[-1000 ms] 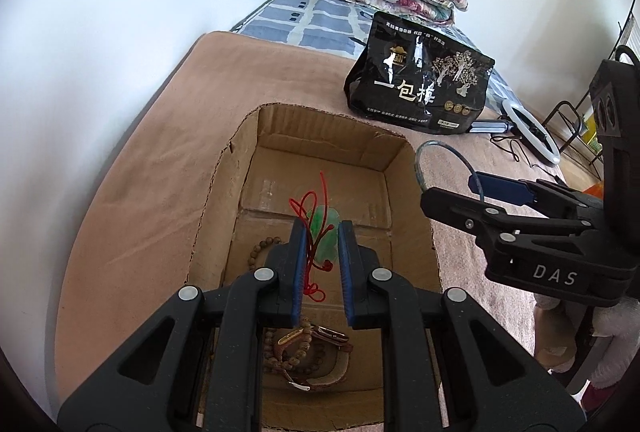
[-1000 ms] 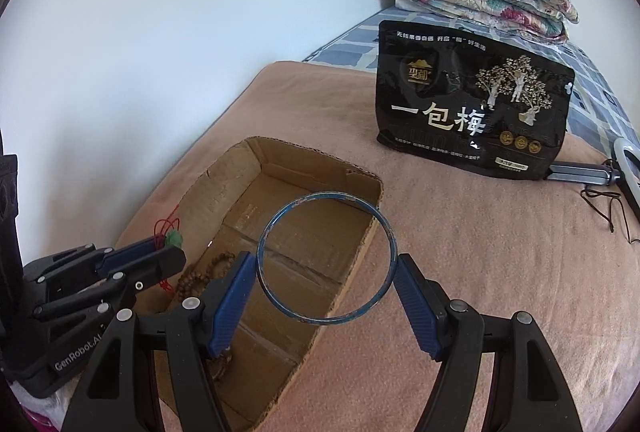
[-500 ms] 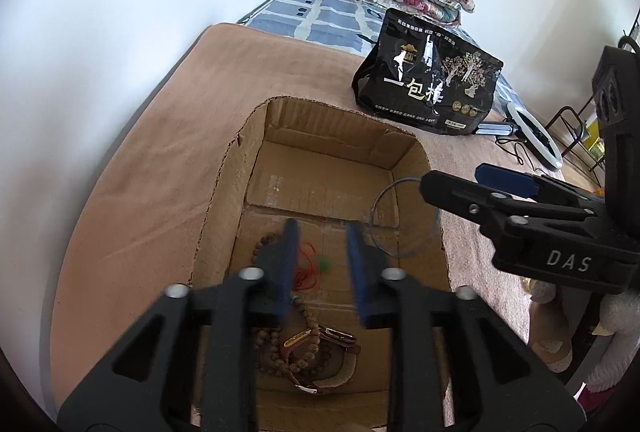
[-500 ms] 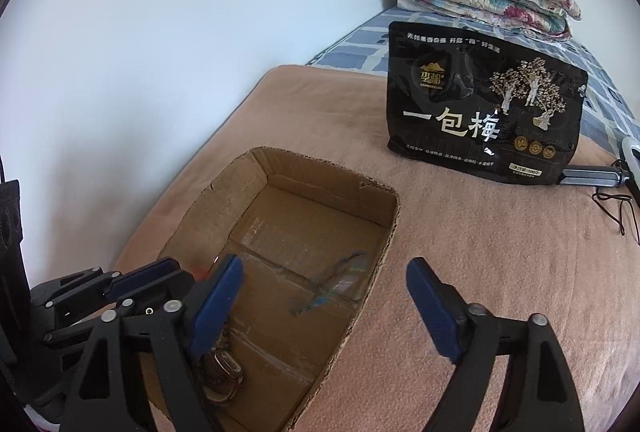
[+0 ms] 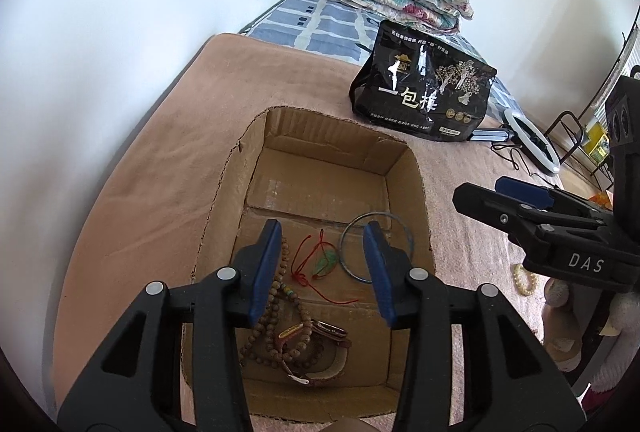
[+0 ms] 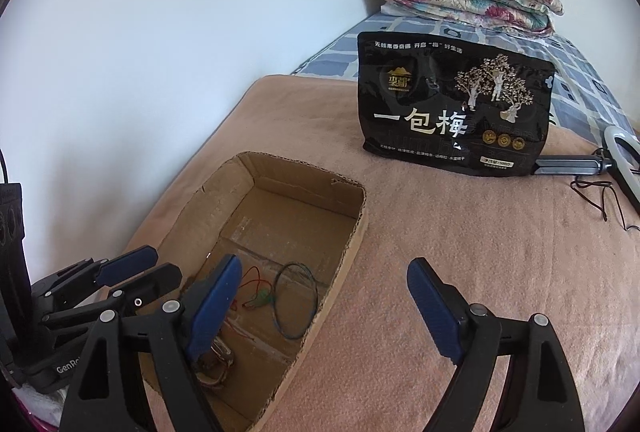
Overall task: Organize jewelry
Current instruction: 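Carry the charm and bangle over the box and open both tools inside, then grasp a pearl stud earring with the left tool while the right tool grasps the pearl necklace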
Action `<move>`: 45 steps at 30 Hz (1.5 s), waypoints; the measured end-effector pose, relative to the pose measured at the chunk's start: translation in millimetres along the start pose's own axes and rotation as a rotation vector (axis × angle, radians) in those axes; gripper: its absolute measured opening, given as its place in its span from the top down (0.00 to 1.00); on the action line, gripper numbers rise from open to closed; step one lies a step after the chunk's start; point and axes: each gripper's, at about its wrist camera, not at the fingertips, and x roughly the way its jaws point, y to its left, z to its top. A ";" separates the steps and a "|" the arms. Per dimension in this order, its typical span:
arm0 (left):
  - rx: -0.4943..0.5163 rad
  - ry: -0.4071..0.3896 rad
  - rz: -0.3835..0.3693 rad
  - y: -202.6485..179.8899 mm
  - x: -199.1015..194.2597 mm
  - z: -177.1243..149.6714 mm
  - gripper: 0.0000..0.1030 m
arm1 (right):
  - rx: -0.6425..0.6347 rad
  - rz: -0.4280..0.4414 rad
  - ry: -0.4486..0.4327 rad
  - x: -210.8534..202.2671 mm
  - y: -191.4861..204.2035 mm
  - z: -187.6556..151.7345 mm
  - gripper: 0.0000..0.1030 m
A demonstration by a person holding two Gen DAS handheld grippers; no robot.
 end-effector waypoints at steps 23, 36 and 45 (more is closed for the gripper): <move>0.086 -0.057 -0.059 -68.4 -57.4 -8.3 0.58 | 0.018 -0.073 -0.095 -112.8 -46.5 -34.0 0.15; 0.190 -0.054 -0.143 -136.4 -75.7 -35.5 0.58 | 0.084 -0.160 -0.121 -186.2 -111.9 -84.4 0.15; 0.240 -0.013 -0.199 -171.9 -75.3 -65.3 0.58 | 0.124 -0.225 -0.105 -216.1 -148.3 -127.1 0.15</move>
